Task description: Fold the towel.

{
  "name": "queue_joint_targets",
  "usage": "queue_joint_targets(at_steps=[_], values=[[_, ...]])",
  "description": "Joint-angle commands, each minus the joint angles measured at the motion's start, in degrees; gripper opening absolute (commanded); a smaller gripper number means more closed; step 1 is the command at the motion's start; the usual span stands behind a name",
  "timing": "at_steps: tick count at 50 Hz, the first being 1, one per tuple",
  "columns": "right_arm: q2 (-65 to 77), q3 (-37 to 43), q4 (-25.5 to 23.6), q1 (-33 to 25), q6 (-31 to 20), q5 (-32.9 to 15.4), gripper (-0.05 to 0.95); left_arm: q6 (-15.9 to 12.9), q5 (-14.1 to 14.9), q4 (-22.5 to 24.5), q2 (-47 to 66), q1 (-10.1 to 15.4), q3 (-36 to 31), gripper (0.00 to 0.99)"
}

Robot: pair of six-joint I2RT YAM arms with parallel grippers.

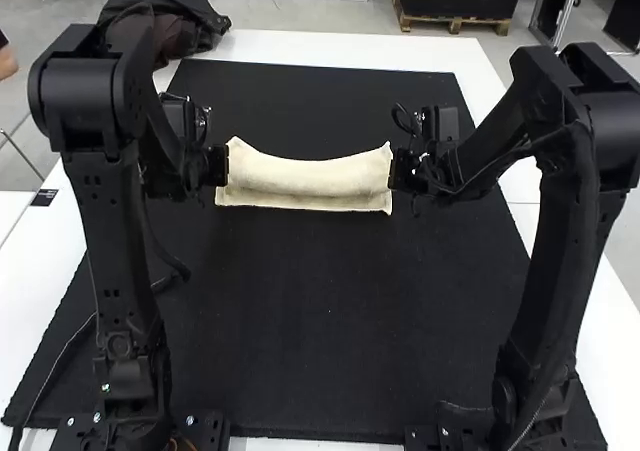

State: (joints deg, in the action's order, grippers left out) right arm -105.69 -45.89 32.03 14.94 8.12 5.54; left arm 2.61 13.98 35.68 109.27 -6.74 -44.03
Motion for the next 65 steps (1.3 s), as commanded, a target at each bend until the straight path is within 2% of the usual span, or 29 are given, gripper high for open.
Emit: queue_joint_targets(at_steps=[1,12,65], values=[[-2.0,0.3,0.7,0.5,-0.6,-1.1,-0.01,-0.1,0.2,1.1,1.0,0.0,-0.2,0.023],[-3.8,1.2,3.2,0.5,-0.7,-1.1,-0.01,-0.2,0.2,1.7,2.2,-0.2,-0.2,0.023],[-10.6,1.3,8.4,0.4,-2.1,-1.1,-0.01,0.4,0.0,4.9,8.5,0.0,-1.9,0.023]])
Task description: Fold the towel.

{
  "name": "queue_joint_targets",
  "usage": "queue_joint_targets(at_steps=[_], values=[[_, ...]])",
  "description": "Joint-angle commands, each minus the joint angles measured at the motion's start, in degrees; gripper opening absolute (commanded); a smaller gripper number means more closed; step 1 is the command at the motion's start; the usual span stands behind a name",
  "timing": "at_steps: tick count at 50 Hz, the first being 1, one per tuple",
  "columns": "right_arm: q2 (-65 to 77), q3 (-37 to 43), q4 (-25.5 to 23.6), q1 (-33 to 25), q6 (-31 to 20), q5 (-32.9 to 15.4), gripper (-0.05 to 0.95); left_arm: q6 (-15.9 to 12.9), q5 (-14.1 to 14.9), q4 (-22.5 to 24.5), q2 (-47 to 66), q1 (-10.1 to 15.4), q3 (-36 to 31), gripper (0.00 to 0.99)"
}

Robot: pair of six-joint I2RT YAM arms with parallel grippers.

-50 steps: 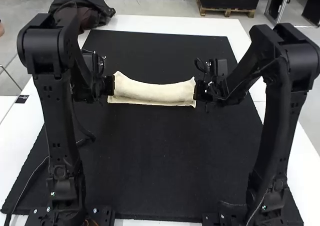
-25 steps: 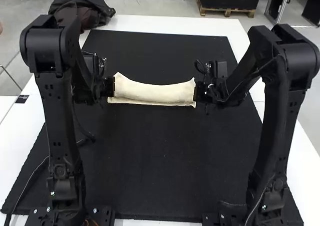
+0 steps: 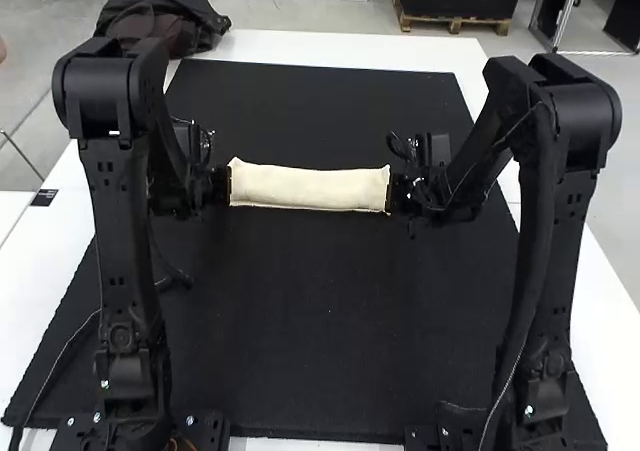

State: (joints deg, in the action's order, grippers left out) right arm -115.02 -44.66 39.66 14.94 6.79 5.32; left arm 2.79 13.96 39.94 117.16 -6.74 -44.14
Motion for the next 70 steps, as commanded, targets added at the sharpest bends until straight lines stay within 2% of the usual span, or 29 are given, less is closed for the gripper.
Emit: queue_joint_targets(at_steps=[1,27,30,32,38,39,40,47,61,70], values=[[-1.3,0.1,0.9,0.5,-0.6,-0.9,-0.01,0.2,0.0,0.7,0.6,-0.1,-1.8,0.021],[-3.6,0.3,3.4,0.5,-1.4,-1.5,-0.01,0.7,-0.1,1.0,0.3,-0.3,-1.8,0.038],[-3.5,0.7,4.8,0.7,-1.8,-2.4,-0.01,1.6,-0.1,0.9,0.1,-0.3,-1.8,0.130],[-3.5,0.9,5.5,0.8,-2.0,-2.4,-0.01,1.6,-0.1,0.4,-0.1,-0.1,-2.1,0.244],[-3.1,1.2,6.7,0.9,-2.0,-2.9,0.04,1.7,-0.1,-3.2,-0.1,0.0,-3.8,0.836],[-3.0,1.2,6.7,1.0,-1.9,-2.9,0.06,1.7,-0.1,-3.8,-0.1,-0.2,-4.1,0.900],[-3.0,1.2,6.8,0.9,-1.8,-3.1,0.09,1.8,-0.1,-4.2,-0.2,-0.3,-4.4,0.923],[-2.1,1.2,6.8,1.1,-1.6,-3.7,0.14,2.0,-0.1,-5.2,-1.1,-0.3,-4.9,0.962],[0.5,0.9,6.5,1.9,-1.4,-5.9,0.59,2.9,-0.1,-6.5,-4.8,0.0,-5.2,0.967],[3.5,-0.2,4.0,2.1,0.0,-6.4,0.75,3.4,-0.1,-8.7,-8.8,0.1,-6.1,0.967]])
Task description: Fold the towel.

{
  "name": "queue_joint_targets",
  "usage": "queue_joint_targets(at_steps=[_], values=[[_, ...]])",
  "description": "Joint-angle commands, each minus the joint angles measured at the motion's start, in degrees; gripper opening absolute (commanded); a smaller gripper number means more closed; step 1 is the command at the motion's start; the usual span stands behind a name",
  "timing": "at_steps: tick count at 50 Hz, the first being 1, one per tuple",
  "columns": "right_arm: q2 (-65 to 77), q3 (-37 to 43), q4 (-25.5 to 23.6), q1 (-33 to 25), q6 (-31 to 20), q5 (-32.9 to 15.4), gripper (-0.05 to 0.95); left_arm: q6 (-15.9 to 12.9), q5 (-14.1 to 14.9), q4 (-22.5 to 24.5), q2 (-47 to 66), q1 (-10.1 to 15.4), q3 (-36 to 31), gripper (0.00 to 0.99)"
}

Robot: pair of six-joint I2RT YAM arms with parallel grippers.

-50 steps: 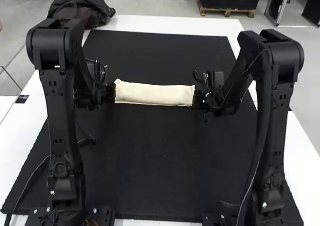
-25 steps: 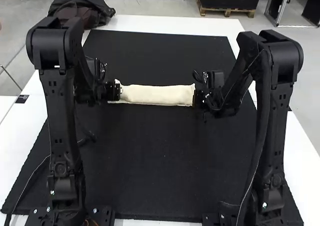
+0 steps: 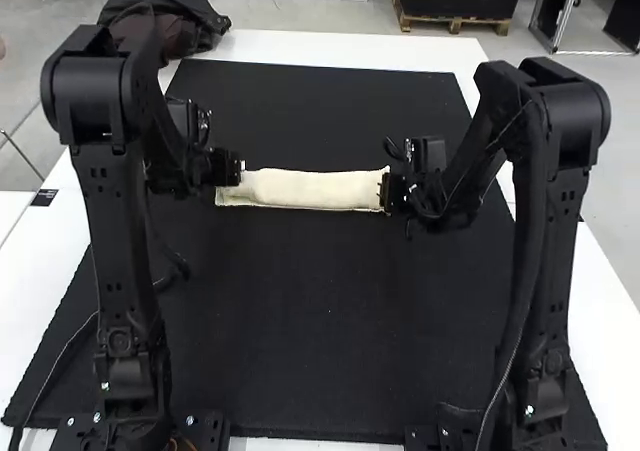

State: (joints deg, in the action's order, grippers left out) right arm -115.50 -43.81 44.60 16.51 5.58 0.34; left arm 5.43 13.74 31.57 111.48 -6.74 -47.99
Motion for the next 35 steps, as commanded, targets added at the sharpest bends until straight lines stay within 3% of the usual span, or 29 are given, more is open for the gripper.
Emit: queue_joint_targets(at_steps=[1,7,15,23,35], values=[[4.1,-1.2,-1.2,0.6,1.4,-1.4,0.76,0.8,0.1,-0.7,-3.6,0.1,-2.4,0.967],[6.6,-2.2,-3.6,0.2,2.9,-0.8,0.85,1.9,0.1,-3.1,-7.2,0.1,-2.9,0.967],[8.3,-3.6,-8.1,-2.2,5.3,2.7,0.89,2.3,0.1,-5.6,-13.0,0.5,-2.4,0.967],[8.8,-5.3,-12.2,-6.2,10.9,12.3,0.89,2.2,0.1,-9.1,-18.7,1.1,-1.3,0.967],[8.8,-7.2,-16.3,-12.7,15.6,24.5,0.89,3.4,0.4,-9.6,-29.0,1.1,2.7,0.967]])
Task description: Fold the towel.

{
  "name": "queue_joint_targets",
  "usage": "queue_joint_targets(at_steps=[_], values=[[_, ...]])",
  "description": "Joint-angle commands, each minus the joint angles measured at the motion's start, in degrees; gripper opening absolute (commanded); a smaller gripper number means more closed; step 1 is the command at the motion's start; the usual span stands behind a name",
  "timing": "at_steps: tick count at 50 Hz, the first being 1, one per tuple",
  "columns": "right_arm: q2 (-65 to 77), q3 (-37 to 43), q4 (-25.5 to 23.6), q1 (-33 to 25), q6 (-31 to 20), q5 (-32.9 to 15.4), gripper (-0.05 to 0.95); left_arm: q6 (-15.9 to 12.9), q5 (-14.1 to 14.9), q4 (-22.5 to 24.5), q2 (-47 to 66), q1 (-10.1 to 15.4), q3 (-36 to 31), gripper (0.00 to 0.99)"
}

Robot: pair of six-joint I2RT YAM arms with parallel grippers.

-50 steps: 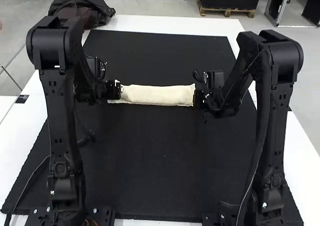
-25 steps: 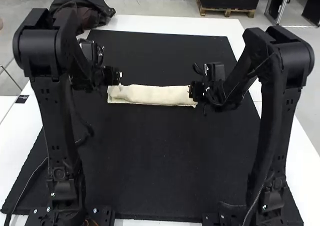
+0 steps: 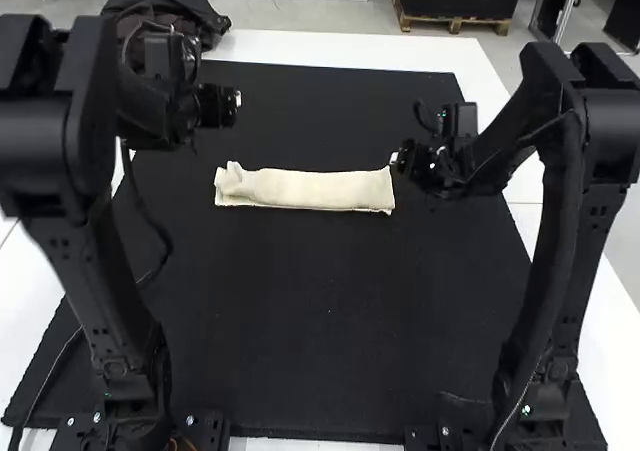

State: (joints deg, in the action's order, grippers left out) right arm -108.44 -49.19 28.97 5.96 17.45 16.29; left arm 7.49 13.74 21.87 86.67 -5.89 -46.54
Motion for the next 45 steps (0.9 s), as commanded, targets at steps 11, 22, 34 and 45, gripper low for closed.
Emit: queue_joint_targets(at_steps=[11,22,34,45], values=[[1.3,-2.1,-0.8,-3.4,5.0,13.3,0.89,2.5,0.2,-0.9,-15.4,1.7,5.9,0.967],[-0.6,-2.1,-0.3,-3.1,6.7,14.9,0.89,3.1,-2.4,-1.0,-26.8,3.5,10.9,0.967],[-3.9,-3.0,-0.1,-3.0,7.2,15.4,0.89,3.1,-3.4,-3.0,-37.6,4.1,15.0,0.967],[-5.3,-3.4,0.4,-2.2,7.2,15.4,0.89,3.1,-4.3,-4.1,-43.8,4.1,17.5,0.967]])
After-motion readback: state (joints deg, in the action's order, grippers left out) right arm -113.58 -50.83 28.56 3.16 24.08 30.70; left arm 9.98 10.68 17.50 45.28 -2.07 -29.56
